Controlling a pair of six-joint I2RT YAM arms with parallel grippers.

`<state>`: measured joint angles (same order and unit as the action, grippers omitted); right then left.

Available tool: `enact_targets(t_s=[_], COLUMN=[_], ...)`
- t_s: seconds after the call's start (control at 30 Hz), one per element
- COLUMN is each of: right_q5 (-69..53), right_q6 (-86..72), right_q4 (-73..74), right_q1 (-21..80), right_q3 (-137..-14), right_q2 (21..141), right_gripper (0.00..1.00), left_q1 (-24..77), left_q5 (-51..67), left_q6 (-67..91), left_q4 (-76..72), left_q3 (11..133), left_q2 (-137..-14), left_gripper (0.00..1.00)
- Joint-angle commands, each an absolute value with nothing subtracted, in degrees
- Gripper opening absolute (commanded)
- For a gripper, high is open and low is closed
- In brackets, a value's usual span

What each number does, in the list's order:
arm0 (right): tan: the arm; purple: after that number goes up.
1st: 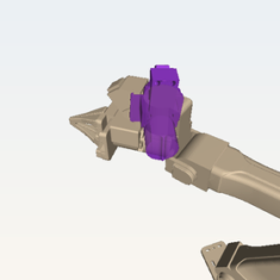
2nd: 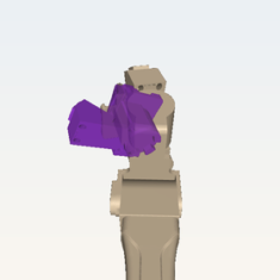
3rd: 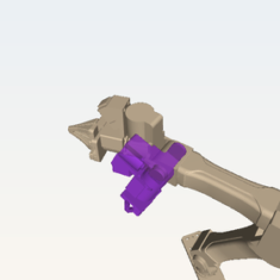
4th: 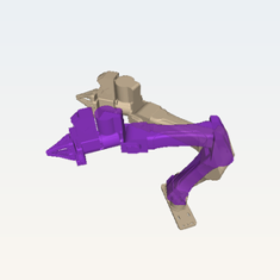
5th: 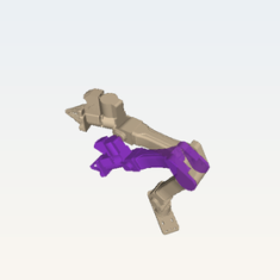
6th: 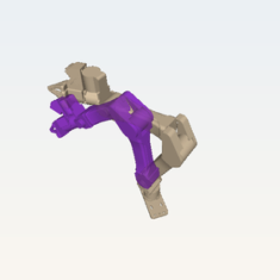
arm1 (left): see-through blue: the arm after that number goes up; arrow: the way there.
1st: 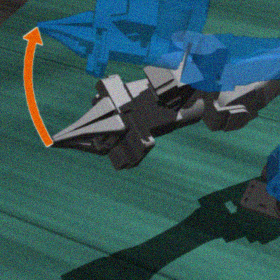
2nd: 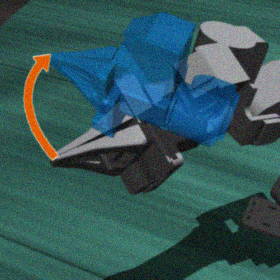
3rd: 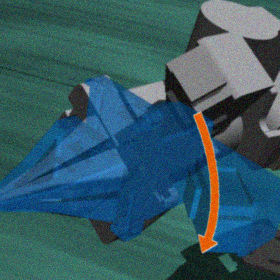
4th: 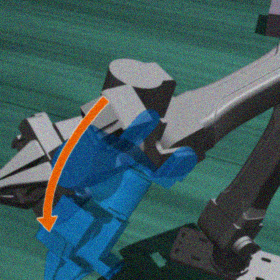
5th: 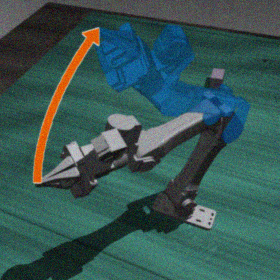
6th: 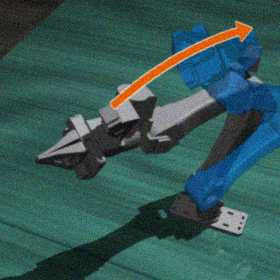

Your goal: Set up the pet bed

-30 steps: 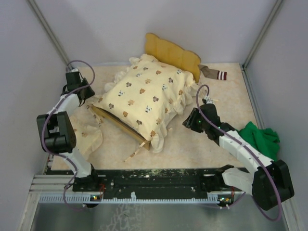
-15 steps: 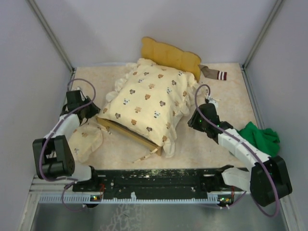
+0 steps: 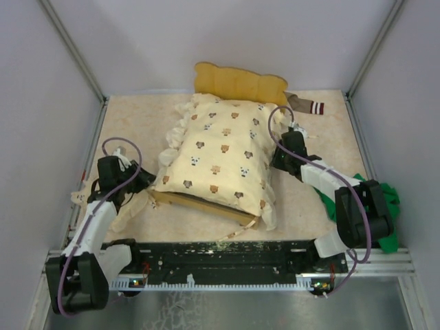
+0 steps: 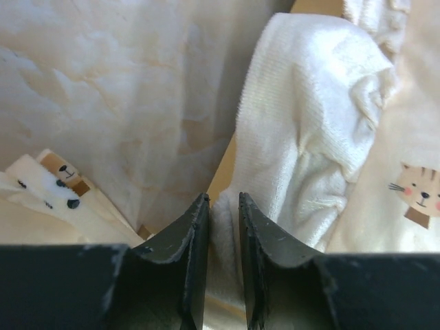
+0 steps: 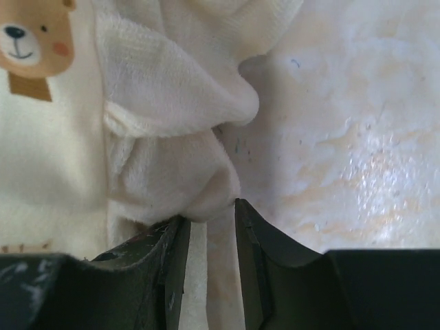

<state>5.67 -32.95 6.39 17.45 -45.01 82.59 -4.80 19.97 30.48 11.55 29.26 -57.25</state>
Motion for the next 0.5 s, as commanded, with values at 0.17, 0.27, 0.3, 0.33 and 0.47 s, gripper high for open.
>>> enact_targets(t_s=[0.17, 0.27, 0.3, 0.33, 0.47], right_q5=[-10.6, -14.4, -15.0, -15.4, -14.8], right_q6=[-20.7, -17.7, -16.8, -16.0, -13.3], right_q4=[-12.6, -14.5, -14.8, -14.8, -13.0], right_q1=[17.9, 18.2, 18.5, 18.7, 18.8], right_q3=[-50.8, -55.9, -57.6, -59.1, -65.0], right_q2=[91.4, 96.7, 98.5, 100.0, 105.4], right_gripper=[0.34, 0.34, 0.34, 0.34, 0.34], left_q1=[6.0, 9.4, 10.2, 11.1, 13.8], left_q5=[24.1, 24.2, 23.9, 23.8, 22.8], left_q6=[34.2, 36.9, 37.4, 37.8, 39.0], left_q4=[15.1, 13.2, 12.9, 12.7, 11.4], left_q3=[25.2, 23.6, 23.4, 23.2, 23.2], left_q2=[-46.8, -46.7, -46.9, -47.1, -46.7], left_gripper=[0.32, 0.31, 0.32, 0.32, 0.32])
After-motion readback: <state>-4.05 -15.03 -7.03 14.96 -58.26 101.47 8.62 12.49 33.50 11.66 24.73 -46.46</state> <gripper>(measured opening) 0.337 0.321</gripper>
